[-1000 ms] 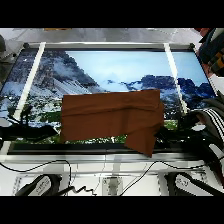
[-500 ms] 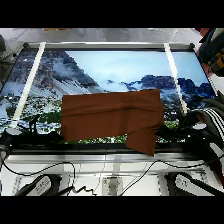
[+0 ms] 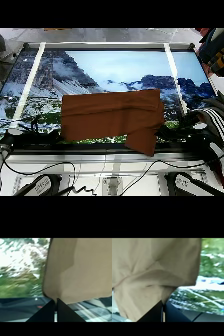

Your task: Fold the clothes and pants, and hang the long-sleeved shirts on hangers.

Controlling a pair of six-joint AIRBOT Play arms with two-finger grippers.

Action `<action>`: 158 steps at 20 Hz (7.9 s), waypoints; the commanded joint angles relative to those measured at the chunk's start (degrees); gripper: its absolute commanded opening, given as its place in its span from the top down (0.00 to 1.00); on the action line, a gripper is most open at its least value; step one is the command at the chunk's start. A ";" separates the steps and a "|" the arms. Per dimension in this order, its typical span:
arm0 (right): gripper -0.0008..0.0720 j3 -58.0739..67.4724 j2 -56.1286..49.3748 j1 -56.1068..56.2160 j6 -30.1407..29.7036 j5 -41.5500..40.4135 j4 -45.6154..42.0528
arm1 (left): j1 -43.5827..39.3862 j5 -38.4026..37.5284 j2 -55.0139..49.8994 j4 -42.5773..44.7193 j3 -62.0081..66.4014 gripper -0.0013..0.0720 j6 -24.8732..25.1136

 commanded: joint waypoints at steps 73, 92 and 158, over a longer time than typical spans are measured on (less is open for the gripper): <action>0.24 29.35 -9.09 17.33 1.88 -0.74 -0.22 | -6.27 5.81 -14.25 7.82 20.83 0.02 -2.08; 0.97 32.04 -9.64 41.55 7.19 -23.54 -0.28 | -11.78 -11.98 -14.67 -5.55 34.58 0.96 6.67; 0.97 35.78 -12.96 27.98 0.76 -5.86 -2.82 | -35.26 -1.92 -3.98 -10.97 39.15 0.03 6.45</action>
